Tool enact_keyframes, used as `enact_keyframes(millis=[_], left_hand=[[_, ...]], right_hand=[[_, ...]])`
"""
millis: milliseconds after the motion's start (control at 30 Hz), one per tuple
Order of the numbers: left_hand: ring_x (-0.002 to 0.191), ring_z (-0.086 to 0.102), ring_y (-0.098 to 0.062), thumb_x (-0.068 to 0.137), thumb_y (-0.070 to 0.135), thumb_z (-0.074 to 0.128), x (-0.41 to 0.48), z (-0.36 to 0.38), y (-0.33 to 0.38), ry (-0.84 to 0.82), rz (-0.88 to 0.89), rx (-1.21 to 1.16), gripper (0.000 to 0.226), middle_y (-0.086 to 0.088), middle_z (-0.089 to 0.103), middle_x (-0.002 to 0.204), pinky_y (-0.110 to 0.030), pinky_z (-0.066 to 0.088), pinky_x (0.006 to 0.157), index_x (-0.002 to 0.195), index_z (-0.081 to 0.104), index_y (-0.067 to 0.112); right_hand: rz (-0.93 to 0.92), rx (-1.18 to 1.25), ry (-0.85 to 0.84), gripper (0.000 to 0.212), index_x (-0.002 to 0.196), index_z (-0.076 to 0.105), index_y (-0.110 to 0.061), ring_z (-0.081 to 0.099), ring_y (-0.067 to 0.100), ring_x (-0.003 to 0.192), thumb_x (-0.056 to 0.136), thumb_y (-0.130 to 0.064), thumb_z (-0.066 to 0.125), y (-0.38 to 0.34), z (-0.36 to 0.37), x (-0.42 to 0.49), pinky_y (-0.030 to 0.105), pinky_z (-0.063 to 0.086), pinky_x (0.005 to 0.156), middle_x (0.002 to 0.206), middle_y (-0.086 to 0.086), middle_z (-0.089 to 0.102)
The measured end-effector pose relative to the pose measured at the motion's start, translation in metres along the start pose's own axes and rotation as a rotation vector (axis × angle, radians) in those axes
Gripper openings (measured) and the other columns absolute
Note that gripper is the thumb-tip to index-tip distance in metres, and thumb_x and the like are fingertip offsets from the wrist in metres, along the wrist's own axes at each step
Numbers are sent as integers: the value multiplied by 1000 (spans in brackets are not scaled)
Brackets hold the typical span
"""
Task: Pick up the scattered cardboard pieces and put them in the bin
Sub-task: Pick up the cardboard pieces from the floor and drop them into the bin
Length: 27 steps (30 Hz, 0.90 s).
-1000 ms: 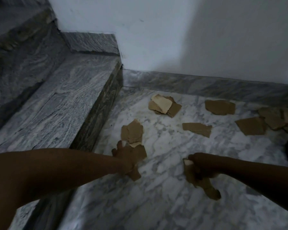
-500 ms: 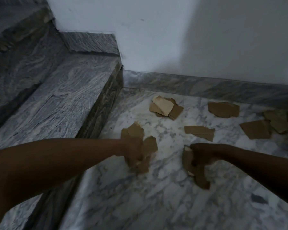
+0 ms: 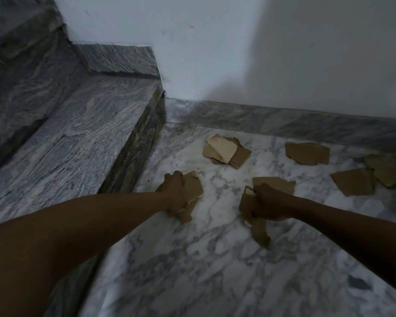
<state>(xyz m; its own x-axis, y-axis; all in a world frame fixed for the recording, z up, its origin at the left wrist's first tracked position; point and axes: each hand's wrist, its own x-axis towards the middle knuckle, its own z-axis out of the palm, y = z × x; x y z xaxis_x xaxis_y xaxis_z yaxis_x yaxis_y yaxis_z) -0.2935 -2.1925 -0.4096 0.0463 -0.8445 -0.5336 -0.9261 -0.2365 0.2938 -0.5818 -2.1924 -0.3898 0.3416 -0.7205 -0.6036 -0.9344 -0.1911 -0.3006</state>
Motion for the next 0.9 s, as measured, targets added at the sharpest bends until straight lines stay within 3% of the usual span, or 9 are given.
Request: enact_keyframes(millis=[100,200,300,367,467,533,633,767,900], left_hand=[[104,54,-37,66,23,86,-5,6,3,78,143,80,83,-9,29,129,-45,50,81,131,36,17],[101,51,-28,54,27,90,-10,13,1,66,235,129,91,-3,39,122,-41,47,73,126,34,24],[99,55,-28,67,32,86,-14,15,-3,-88,345,170,89,-6,51,120,-30,38,68,135,30,20],[99,55,-26,70,31,86,-16,12,-10,-184,383,210,74,-4,54,116,-29,40,69,125,37,22],[120,53,-27,69,32,87,-16,-3,-37,-240,297,282,90,-9,50,137,-25,40,88,140,37,11],[123,52,-27,78,25,79,-15,-17,-53,-232,238,302,77,-14,47,142,-19,35,87,141,38,6],[112,59,-28,85,19,71,-20,-39,-67,-238,105,352,55,-15,55,130,-24,44,81,131,46,4],[100,65,-21,85,7,70,-15,-52,-73,-211,53,373,41,-8,65,116,-22,49,75,122,54,6],[100,63,-27,85,10,70,-14,-64,-61,2,75,299,33,-8,61,102,-28,47,78,103,43,15]], right_hand=[[-5,-27,30,69,144,36,-6,50,27,122,91,-36,68,2,-2,2,28,42,90,142,16,42],[-11,-5,73,73,146,35,-6,48,28,126,90,-38,68,1,-9,1,33,43,100,145,15,41],[-33,3,87,74,147,34,-6,50,26,123,90,-42,67,-3,-13,2,30,43,95,143,14,44],[-46,6,75,72,145,36,-7,51,26,119,91,-45,66,-10,-14,5,31,43,93,140,14,45],[-96,-57,51,68,138,42,-7,50,25,107,89,-48,66,-28,-11,14,30,41,85,134,14,44],[-132,-142,34,72,138,42,-8,47,29,113,87,-52,66,-48,-9,27,34,42,90,133,14,40],[-190,-245,43,78,136,43,-9,39,34,123,81,-56,70,-92,-6,52,51,42,100,136,13,34],[-263,-242,11,85,144,37,-13,31,36,133,78,-54,72,-152,0,81,55,38,105,145,13,28],[-227,-247,109,88,149,28,-20,33,37,131,77,-44,74,-169,23,95,61,33,106,141,14,35]])
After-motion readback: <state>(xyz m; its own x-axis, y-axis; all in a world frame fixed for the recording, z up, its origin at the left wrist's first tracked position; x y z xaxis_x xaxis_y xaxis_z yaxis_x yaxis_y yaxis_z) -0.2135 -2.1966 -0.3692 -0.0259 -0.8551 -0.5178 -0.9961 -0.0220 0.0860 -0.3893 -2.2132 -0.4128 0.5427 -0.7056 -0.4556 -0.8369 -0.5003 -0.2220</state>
